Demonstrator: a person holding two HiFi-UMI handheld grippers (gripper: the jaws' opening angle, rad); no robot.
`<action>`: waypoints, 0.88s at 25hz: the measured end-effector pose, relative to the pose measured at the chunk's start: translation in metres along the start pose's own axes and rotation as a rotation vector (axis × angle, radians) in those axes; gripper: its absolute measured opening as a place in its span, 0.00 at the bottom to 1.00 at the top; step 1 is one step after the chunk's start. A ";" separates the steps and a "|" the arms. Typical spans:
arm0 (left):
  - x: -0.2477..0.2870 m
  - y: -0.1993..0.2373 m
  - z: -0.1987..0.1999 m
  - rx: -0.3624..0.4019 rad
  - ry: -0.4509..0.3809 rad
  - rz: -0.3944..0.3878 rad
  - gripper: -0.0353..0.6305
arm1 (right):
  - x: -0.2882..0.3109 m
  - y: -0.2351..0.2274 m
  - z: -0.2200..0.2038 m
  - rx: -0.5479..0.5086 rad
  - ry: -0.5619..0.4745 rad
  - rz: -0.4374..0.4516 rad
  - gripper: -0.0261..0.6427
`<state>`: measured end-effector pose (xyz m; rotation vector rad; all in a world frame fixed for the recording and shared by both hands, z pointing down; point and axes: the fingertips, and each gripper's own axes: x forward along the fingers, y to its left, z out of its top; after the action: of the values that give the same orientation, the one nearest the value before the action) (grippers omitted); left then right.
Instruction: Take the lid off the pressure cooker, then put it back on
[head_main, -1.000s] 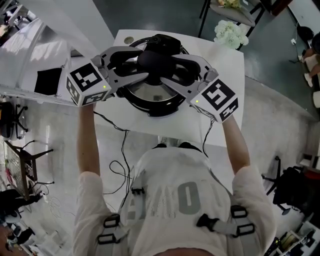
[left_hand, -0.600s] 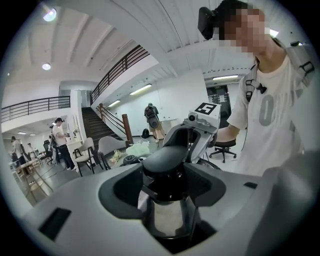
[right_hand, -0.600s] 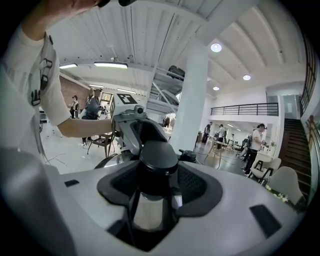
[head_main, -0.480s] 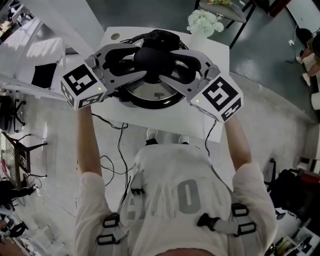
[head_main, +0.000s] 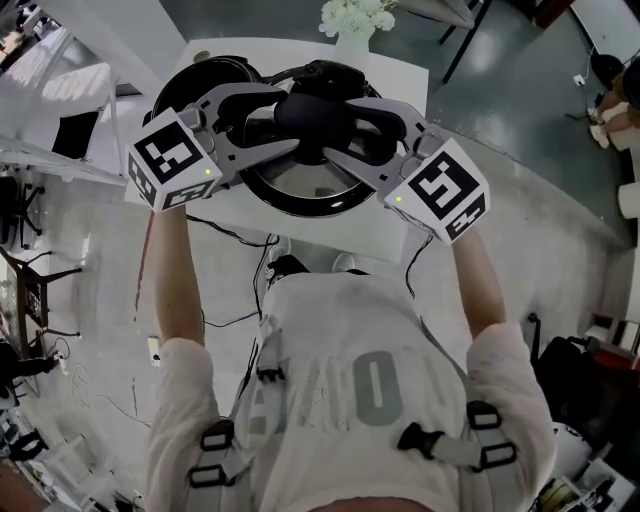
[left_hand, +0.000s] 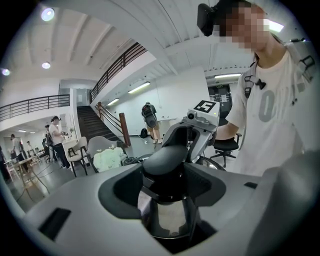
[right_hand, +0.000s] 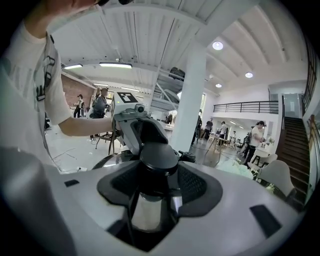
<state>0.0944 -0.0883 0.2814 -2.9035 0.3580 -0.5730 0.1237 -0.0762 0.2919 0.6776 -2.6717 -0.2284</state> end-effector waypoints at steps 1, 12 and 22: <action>0.006 -0.004 -0.001 -0.005 0.001 -0.005 0.44 | -0.005 0.001 -0.006 0.006 0.004 -0.001 0.40; 0.050 -0.033 -0.050 -0.103 0.061 -0.032 0.44 | -0.011 0.015 -0.072 0.037 0.070 0.032 0.39; 0.073 -0.051 -0.116 -0.230 0.132 -0.060 0.44 | 0.009 0.035 -0.132 0.062 0.152 0.111 0.39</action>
<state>0.1245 -0.0712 0.4236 -3.1132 0.3781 -0.7836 0.1530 -0.0582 0.4244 0.5402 -2.5687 -0.0616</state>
